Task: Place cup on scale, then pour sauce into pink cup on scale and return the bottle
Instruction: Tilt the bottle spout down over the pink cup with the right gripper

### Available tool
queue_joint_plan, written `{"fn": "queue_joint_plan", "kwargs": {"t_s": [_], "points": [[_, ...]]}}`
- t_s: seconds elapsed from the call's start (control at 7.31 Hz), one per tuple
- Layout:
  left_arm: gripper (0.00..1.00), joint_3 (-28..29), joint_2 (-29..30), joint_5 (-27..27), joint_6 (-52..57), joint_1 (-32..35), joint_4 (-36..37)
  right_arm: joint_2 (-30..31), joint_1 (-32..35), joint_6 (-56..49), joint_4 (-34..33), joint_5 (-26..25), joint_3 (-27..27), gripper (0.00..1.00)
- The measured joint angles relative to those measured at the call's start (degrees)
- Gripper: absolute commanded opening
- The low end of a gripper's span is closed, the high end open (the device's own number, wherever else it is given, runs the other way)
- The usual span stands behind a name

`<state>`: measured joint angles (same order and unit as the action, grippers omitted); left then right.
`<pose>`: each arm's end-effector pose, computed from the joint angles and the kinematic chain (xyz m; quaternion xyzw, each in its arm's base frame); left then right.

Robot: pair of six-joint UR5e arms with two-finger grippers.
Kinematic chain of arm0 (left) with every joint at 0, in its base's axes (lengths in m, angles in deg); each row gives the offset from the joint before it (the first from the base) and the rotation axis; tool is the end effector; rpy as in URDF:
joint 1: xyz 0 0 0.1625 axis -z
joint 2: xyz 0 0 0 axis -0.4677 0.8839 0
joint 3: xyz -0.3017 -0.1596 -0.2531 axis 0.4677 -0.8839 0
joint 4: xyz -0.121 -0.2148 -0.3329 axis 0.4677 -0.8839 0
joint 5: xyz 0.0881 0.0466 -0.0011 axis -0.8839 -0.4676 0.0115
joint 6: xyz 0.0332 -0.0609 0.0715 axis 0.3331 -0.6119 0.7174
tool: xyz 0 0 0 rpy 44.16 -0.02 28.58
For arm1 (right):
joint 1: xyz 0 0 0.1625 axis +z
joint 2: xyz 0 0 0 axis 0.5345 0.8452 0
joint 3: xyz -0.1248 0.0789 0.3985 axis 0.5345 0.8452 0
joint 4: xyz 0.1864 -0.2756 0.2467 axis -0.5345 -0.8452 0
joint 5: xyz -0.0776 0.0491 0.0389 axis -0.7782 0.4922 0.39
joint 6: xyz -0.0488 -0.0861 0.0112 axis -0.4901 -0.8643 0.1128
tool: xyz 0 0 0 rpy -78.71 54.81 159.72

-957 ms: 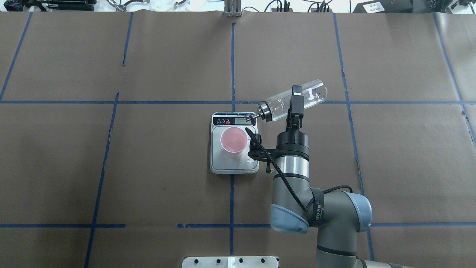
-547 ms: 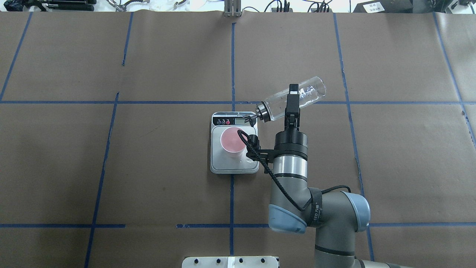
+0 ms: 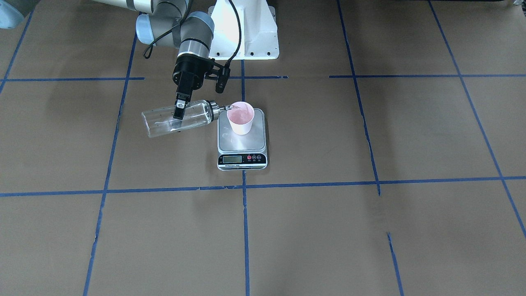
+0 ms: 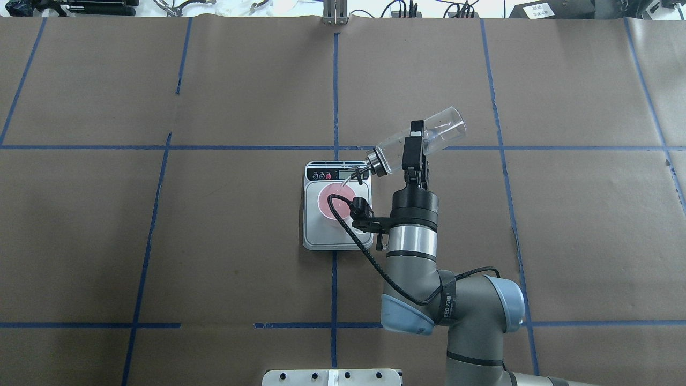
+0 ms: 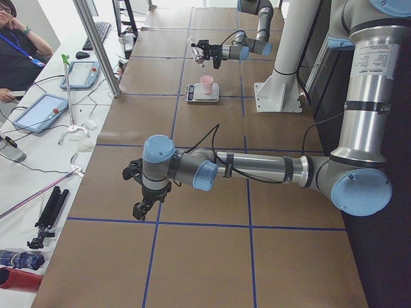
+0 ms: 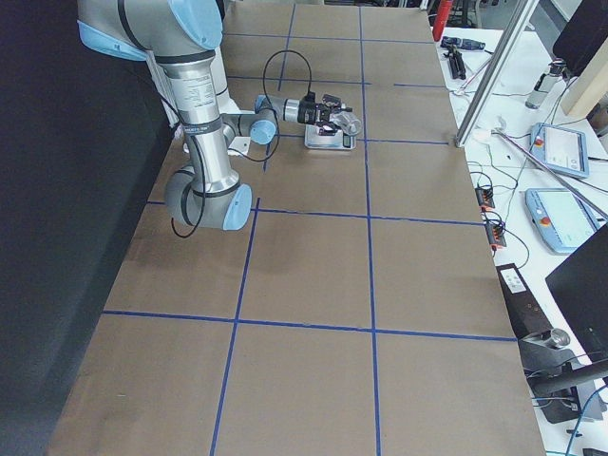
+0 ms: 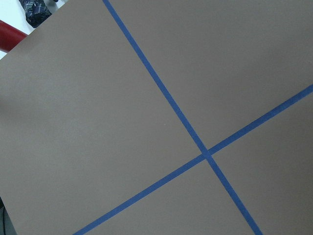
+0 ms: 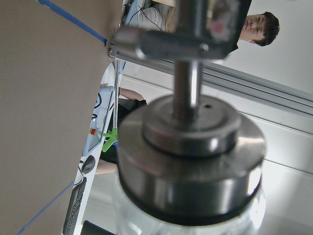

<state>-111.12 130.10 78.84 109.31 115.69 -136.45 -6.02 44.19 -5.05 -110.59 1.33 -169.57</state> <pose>-0.0558 -0.5408 0.6115 0.1964 0.2667 0.2302 0.9150 -0.5348 -0.3494 0.2648 0.5453 0.3855 -0.3608 0.6511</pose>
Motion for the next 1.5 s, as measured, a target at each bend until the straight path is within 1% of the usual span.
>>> {"fn": "queue_joint_plan", "kwargs": {"t_s": [0.41,1.23,1.5], "points": [[1.00,-0.03,0.12,0.07,-0.06,0.00,-0.10,-0.56,0.00,-1.50,0.15,-0.87,0.47,0.00],[1.00,-0.18,0.31,0.05,-0.02,0.00,-0.19,0.72,-0.06,-0.87,1.08,-1.68,-0.10,0.00],[1.00,-0.23,0.33,0.09,0.01,0.00,-0.20,1.92,-0.39,-0.67,4.13,-1.76,-0.03,0.00]]}}
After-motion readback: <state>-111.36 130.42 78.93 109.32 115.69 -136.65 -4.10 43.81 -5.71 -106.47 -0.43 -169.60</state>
